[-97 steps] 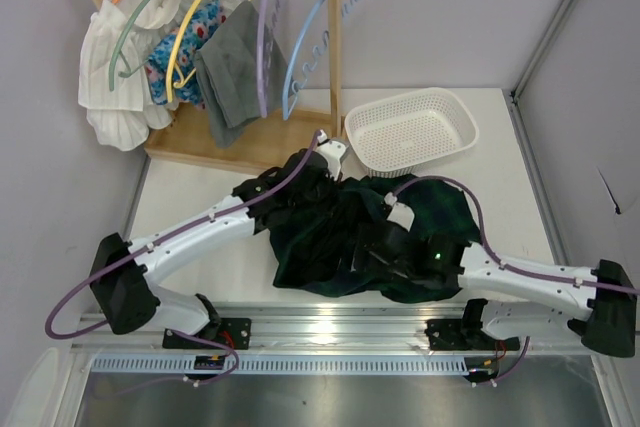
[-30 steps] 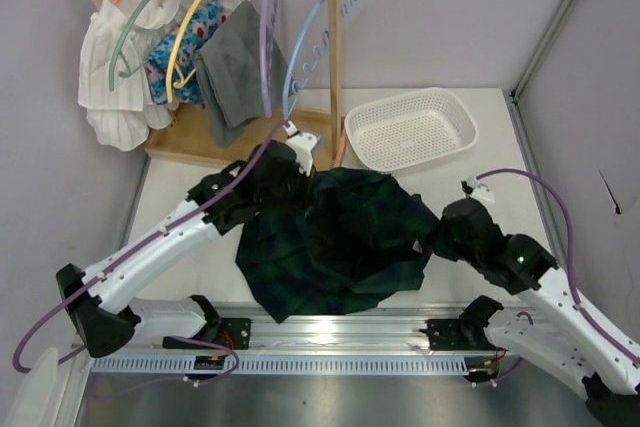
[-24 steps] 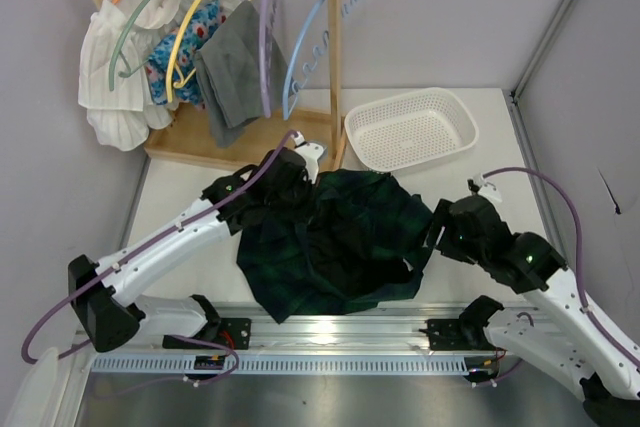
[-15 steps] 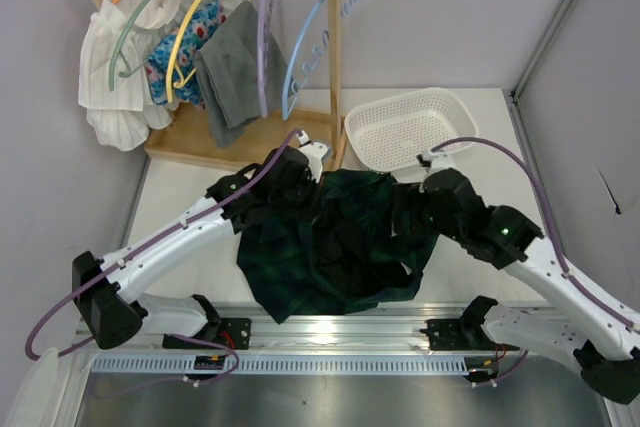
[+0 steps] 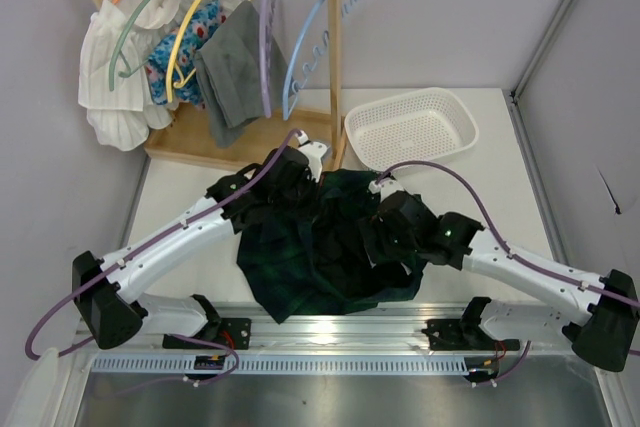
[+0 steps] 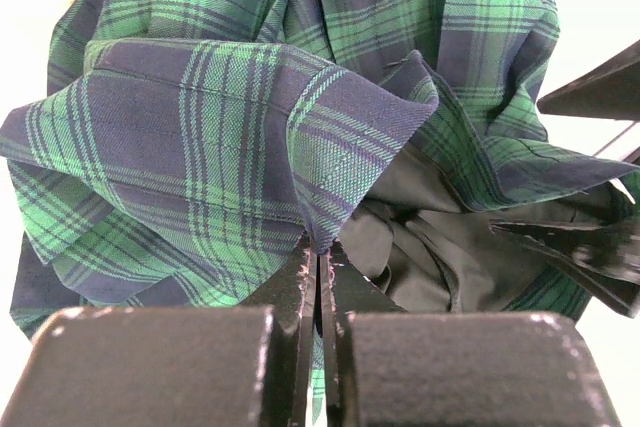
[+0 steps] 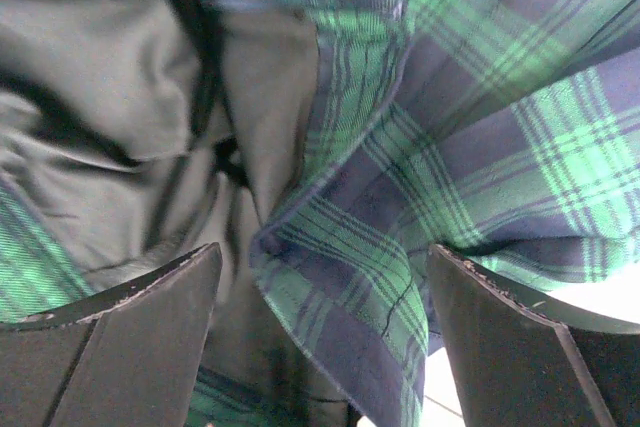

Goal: Place the skirt on the hanger
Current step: Move the skirt to the center of the board

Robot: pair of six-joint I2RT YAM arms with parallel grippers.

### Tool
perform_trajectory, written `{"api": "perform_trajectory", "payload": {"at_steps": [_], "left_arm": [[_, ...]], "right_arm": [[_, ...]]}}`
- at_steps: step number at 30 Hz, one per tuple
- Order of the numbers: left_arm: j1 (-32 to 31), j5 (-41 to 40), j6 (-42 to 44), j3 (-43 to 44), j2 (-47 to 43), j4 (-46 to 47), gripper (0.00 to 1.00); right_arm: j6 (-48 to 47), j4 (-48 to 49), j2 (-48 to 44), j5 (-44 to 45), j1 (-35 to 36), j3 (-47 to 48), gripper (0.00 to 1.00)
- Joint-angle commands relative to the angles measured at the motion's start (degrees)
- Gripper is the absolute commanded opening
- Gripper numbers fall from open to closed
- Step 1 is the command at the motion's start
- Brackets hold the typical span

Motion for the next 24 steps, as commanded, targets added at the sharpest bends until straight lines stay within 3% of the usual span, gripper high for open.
{"api": "perform_trajectory", "payload": {"at_steps": [1, 3, 6, 7, 9, 10, 13, 19, 24], "left_arm": [[-0.2, -1.4, -0.7, 1.3, -1.6, 0.0, 0.0], [-0.2, -1.4, -0.7, 1.4, -2.1, 0.1, 0.0], [-0.2, -1.2, -0.5, 0.5, -2.6, 0.3, 0.0], [-0.2, -1.4, -0.4, 0.3, -2.7, 0.1, 0.0], [-0.2, -1.8, -0.4, 0.2, -3.3, -0.3, 0.0], [-0.2, -1.9, -0.4, -0.1, -3.6, -0.3, 0.0], [-0.2, -2.4, -0.2, -1.2, -5.3, 0.2, 0.0], [-0.2, -2.3, -0.3, -1.6, -8.1, 2.2, 0.0], [-0.1, -2.8, 0.0, -1.1, -9.3, 2.8, 0.0]], "right_arm": [[-0.1, 4.6, -1.1, -2.2, 0.3, -3.0, 0.89], [0.7, 6.5, -0.2, -2.8, 0.3, -5.1, 0.85], [0.5, 9.0, 1.6, -3.2, 0.4, -7.4, 0.66], [0.7, 9.6, 2.1, -2.5, 0.4, -7.7, 0.44], [1.2, 9.7, 2.3, 0.4, 0.3, -6.9, 0.18], [2.0, 10.2, 1.6, 1.7, 0.3, -6.5, 0.0], [4.2, 14.0, -4.2, 2.6, -1.8, -5.5, 0.0], [13.8, 26.4, -17.5, -8.1, -13.9, -7.8, 0.0], [18.2, 29.0, -20.1, -17.5, -19.6, -8.0, 0.0]]}}
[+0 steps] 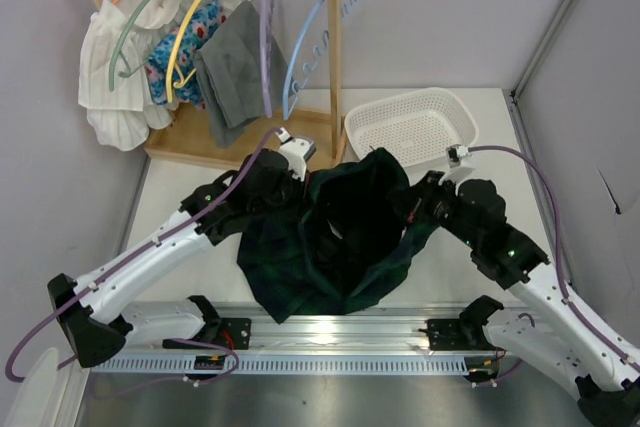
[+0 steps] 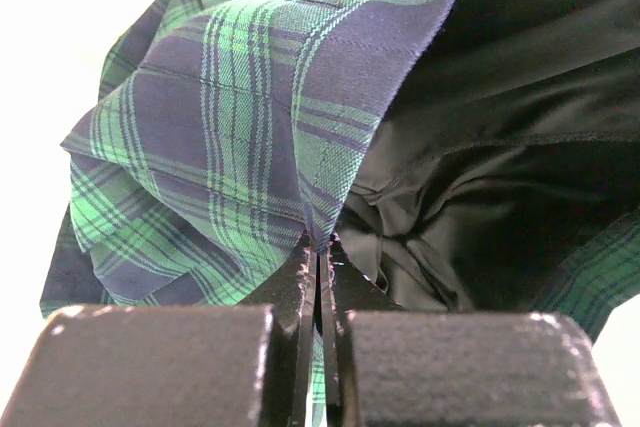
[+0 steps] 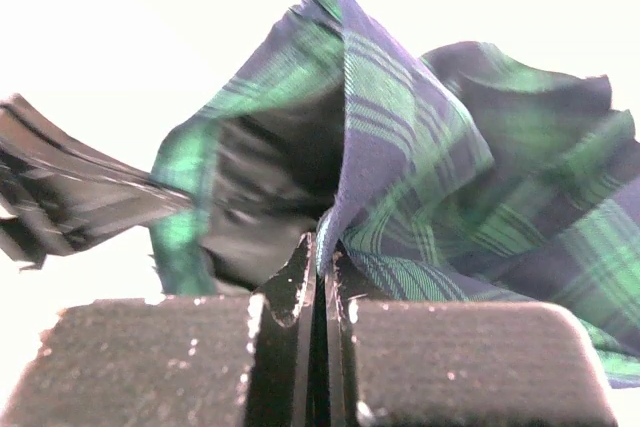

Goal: Place the skirt on the hanger
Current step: Move the skirt to the center of the board

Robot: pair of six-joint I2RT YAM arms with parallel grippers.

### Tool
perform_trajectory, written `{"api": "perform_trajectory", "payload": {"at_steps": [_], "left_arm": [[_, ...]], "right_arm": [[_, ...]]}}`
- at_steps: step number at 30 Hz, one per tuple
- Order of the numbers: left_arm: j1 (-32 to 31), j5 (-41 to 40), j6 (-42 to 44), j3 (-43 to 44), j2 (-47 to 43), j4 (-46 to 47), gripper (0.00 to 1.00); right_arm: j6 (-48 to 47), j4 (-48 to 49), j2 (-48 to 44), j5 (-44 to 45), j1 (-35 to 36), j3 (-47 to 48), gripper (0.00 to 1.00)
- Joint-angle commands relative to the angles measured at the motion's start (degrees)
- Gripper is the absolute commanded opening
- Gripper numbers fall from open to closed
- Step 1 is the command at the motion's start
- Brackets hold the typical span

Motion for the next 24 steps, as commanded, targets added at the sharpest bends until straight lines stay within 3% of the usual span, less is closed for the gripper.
{"api": "perform_trajectory", "payload": {"at_steps": [1, 9, 13, 14, 15, 17, 18, 21, 24], "left_arm": [[0.0, -0.7, 0.0, 0.6, -1.8, 2.0, 0.0], [0.4, -2.4, -0.7, 1.5, -2.6, 2.1, 0.0], [0.5, -2.5, -1.3, 0.3, -1.8, 2.0, 0.0], [0.5, -2.3, -1.5, -0.1, -1.6, 2.1, 0.0], [0.6, -2.0, -1.5, -0.4, -1.2, 2.1, 0.0], [0.5, -1.4, -2.0, -1.5, -1.1, 3.0, 0.0], [0.5, -1.2, -2.1, -1.7, -1.1, 3.2, 0.0], [0.5, -0.9, -2.2, -2.5, -1.1, 3.9, 0.0], [0.5, -0.6, -2.0, -2.7, -0.9, 4.2, 0.0]], "right_arm": [[6.3, 7.4, -0.1, -9.7, -3.7, -1.0, 0.0], [14.0, 20.5, 5.2, -15.5, -4.8, -8.5, 0.0], [13.0, 19.4, 9.6, -14.5, -4.7, -8.5, 0.02], [12.7, 19.1, 10.1, -14.7, -4.7, -8.3, 0.07], [12.6, 18.6, 10.6, -14.7, -4.6, -8.1, 0.2], [11.4, 14.9, 10.5, -13.8, -4.8, -7.3, 0.31], [10.8, 10.7, 10.0, -13.7, -4.8, -5.7, 0.43], [6.3, 0.9, 9.3, -13.4, -5.0, -1.0, 0.65], [2.6, -9.0, 7.9, -12.6, -5.0, 2.5, 0.75]]}}
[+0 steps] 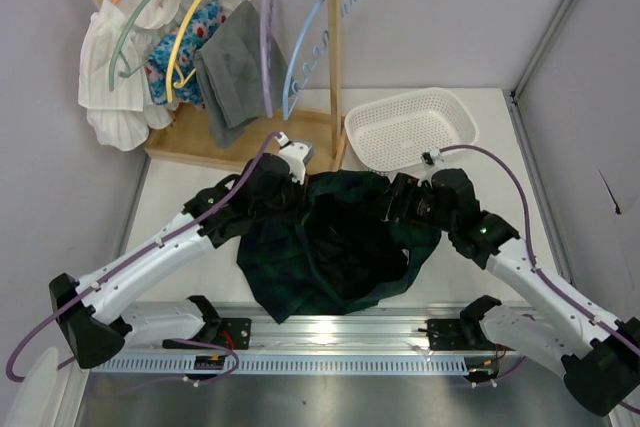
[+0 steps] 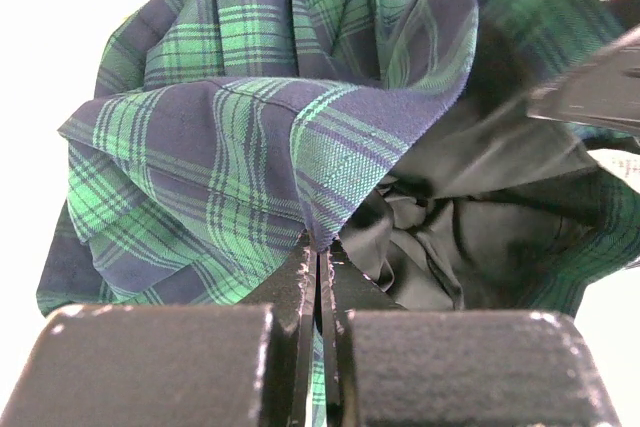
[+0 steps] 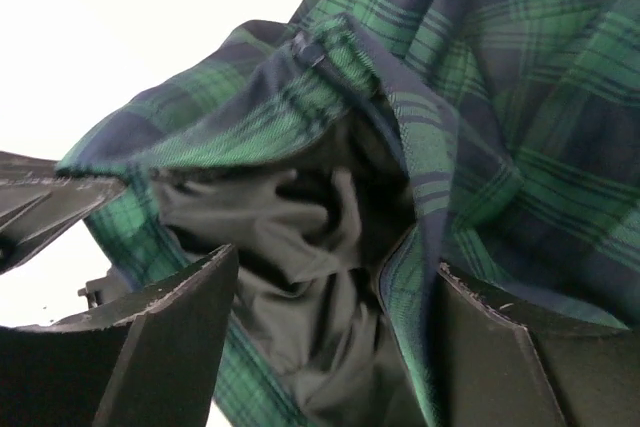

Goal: Place the skirt on the hanger
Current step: Move the skirt to the center of the board

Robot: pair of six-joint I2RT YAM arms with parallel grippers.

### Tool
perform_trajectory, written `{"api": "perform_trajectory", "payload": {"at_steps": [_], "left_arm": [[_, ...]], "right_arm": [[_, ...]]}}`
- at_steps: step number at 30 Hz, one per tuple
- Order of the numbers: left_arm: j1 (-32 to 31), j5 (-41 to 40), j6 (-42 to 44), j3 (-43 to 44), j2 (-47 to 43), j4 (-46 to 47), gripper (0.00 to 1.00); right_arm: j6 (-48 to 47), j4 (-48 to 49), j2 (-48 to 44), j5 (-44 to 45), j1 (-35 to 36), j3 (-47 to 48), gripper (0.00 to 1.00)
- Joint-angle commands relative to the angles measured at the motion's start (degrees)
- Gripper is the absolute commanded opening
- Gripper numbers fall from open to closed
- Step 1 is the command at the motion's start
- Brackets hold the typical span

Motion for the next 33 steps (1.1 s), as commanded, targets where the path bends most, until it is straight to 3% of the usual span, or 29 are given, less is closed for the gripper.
{"api": "perform_trajectory", "payload": {"at_steps": [1, 11, 23, 26, 27, 28, 29, 31, 33], "left_arm": [[0.3, 1.2, -0.8, 0.0, 0.1, 3.3, 0.0], [0.3, 1.8, -0.3, -0.2, 0.5, 4.3, 0.0], [0.3, 1.4, -0.6, -0.7, 0.2, 4.1, 0.0], [0.4, 1.2, -0.6, -0.8, 0.3, 4.1, 0.0], [0.4, 1.2, -0.6, -0.8, 0.2, 4.0, 0.0], [0.4, 1.2, -0.6, -0.8, 0.3, 4.2, 0.0], [0.4, 1.2, -0.5, -0.6, 0.3, 4.0, 0.0], [0.4, 1.0, -0.6, -0.4, 0.3, 3.9, 0.0], [0.4, 0.7, -0.5, -0.5, 0.3, 3.9, 0.0]], "right_arm": [[-5.8, -13.5, -3.0, 1.4, -0.3, 7.6, 0.76], [-3.8, -28.3, -11.3, 5.5, 0.3, 3.4, 0.77], [-2.7, -31.0, -14.1, 7.9, 2.0, -1.0, 0.75], [-1.9, -29.0, -15.3, 7.6, 3.1, -2.0, 0.57], [-1.7, -28.3, -15.5, 7.4, 3.1, -2.2, 0.38], [-1.2, -27.5, -16.0, 7.0, 3.3, -2.6, 0.29], [-0.9, -25.5, -16.2, 6.6, 3.3, -2.7, 0.13], [0.1, -21.3, -16.4, 5.1, 3.3, -2.3, 0.01], [0.7, -16.9, -17.0, 3.0, 3.3, -2.3, 0.0]]}}
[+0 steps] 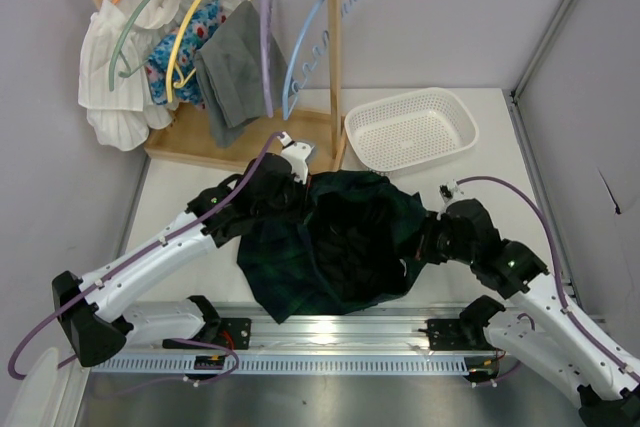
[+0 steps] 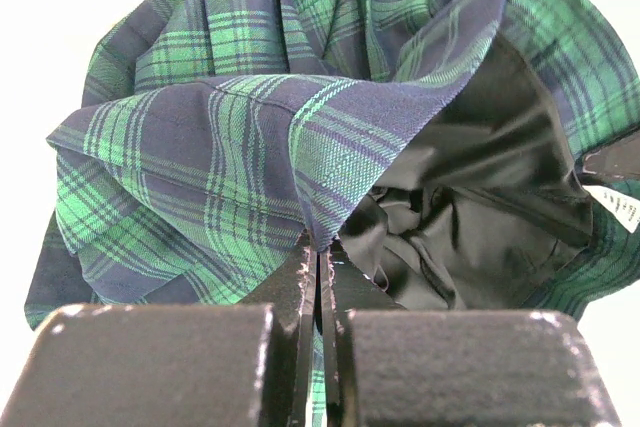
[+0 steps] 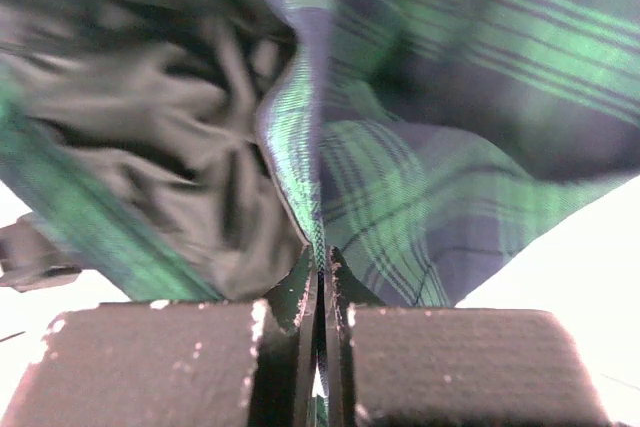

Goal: Place the skirt on the hanger
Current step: Move the skirt to the center of the board

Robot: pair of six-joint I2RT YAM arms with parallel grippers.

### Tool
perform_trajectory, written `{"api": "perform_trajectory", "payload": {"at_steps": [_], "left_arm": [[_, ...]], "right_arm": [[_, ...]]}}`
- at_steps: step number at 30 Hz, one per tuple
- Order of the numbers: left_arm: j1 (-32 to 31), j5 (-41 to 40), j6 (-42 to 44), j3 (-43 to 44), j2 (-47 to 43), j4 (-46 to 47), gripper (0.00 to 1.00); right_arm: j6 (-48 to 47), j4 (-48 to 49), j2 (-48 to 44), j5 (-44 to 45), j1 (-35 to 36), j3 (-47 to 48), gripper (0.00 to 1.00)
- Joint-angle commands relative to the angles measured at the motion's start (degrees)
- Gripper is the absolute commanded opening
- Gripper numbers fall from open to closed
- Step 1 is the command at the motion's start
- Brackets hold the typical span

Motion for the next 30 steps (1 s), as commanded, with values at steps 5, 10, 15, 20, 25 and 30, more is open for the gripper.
{"api": "perform_trajectory", "payload": {"at_steps": [5, 10, 15, 20, 25, 30], "left_arm": [[0.4, -0.8, -0.5, 0.2, -0.7, 1.7, 0.0], [0.6, -2.2, -0.2, 0.3, -1.9, 1.3, 0.0], [1.4, -3.8, 0.1, 0.0, -3.3, 0.3, 0.0], [2.8, -5.8, 0.8, -0.2, -4.2, -0.6, 0.0], [4.1, -5.1, 1.5, -1.9, -5.2, -0.4, 0.0], [6.0, 0.0, 2.6, -5.5, -7.0, 3.2, 0.0]], "right_arm": [[2.7, 23.3, 0.3, -6.4, -0.5, 0.3, 0.0], [4.1, 32.3, 4.5, -14.3, -2.8, 1.0, 0.0], [6.6, 38.3, 5.9, -18.0, -5.9, 0.1, 0.0], [4.6, 32.5, 7.6, -16.4, -6.6, -0.1, 0.09], [2.0, 23.1, 6.1, -12.9, -6.7, 0.1, 0.33], [1.2, 17.2, 3.3, -10.0, -6.6, -0.5, 0.37]]}}
